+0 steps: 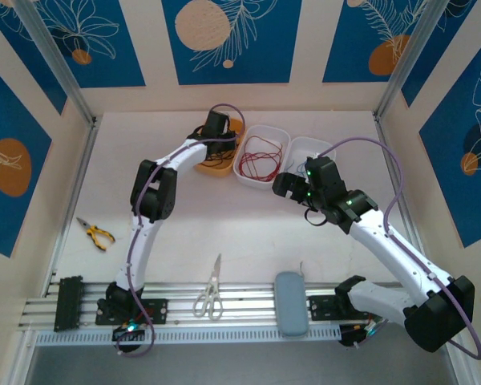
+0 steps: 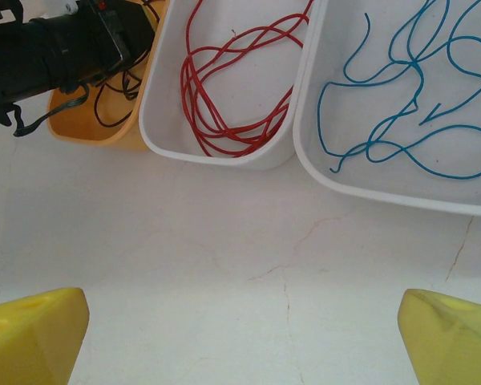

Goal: Untangle the cables

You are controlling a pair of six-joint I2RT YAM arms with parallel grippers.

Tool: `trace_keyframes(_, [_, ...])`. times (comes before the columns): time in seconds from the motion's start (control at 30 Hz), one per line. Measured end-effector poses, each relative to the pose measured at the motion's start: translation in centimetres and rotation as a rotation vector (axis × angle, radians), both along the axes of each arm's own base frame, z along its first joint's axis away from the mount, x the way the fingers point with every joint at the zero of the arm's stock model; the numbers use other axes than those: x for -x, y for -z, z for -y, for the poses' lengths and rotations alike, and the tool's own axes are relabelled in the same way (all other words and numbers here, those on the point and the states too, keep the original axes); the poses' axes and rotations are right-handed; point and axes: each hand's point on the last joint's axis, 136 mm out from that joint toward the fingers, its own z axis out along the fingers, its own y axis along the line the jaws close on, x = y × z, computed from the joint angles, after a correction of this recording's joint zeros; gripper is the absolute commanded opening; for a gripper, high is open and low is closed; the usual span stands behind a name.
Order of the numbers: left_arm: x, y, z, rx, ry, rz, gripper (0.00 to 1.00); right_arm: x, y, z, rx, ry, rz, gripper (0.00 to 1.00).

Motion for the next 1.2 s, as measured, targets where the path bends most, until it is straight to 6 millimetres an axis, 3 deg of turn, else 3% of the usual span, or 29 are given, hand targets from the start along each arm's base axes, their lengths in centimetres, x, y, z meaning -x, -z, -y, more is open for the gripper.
trace_keyframes(0.2, [0.2, -0.1, 0.2, 0.009, 0.013, -0.004, 0.21, 0.0, 0.0, 0.0, 0.0, 0.001, 0.0, 0.99])
trace_keyframes(0.33, [0.4, -1.5, 0.3, 0.027, 0.014, 0.004, 0.29, 0.0, 0.0, 0.0, 0.0, 0.001, 0.0, 0.99])
trace_keyframes(0.63, [1.5, -10.2, -0.5, 0.069, 0.005, 0.129, 0.42, 0.1, -0.4, 0.1, -0.006, 0.003, 0.011, 0.99])
trace_keyframes(0.77, [2.4, -12.5, -1.1, 0.076, -0.001, 0.173, 0.5, 0.2, -0.8, 0.2, -0.012, 0.003, 0.024, 0.99])
trace_keyframes(0.93, [4.3, -13.5, -2.3, 0.073, -0.008, 0.191, 0.65, 0.5, -1.4, 0.5, -0.018, 0.007, 0.041, 0.99])
trace_keyframes(1.07, [6.5, -14.5, -3.5, 0.055, -0.008, 0.21, 0.86, 0.9, -1.4, 1.1, -0.009, 0.022, 0.048, 0.99])
trace_keyframes(1.13, [7.8, -15.6, -4.4, 0.048, -0.013, 0.236, 0.96, 1.1, -1.2, 1.5, -0.001, 0.031, 0.043, 0.99])
trace_keyframes(1.2, [9.1, -16.9, -5.3, 0.043, -0.023, 0.269, 1.0, 1.2, -0.9, 1.9, 0.009, 0.043, 0.042, 0.99])
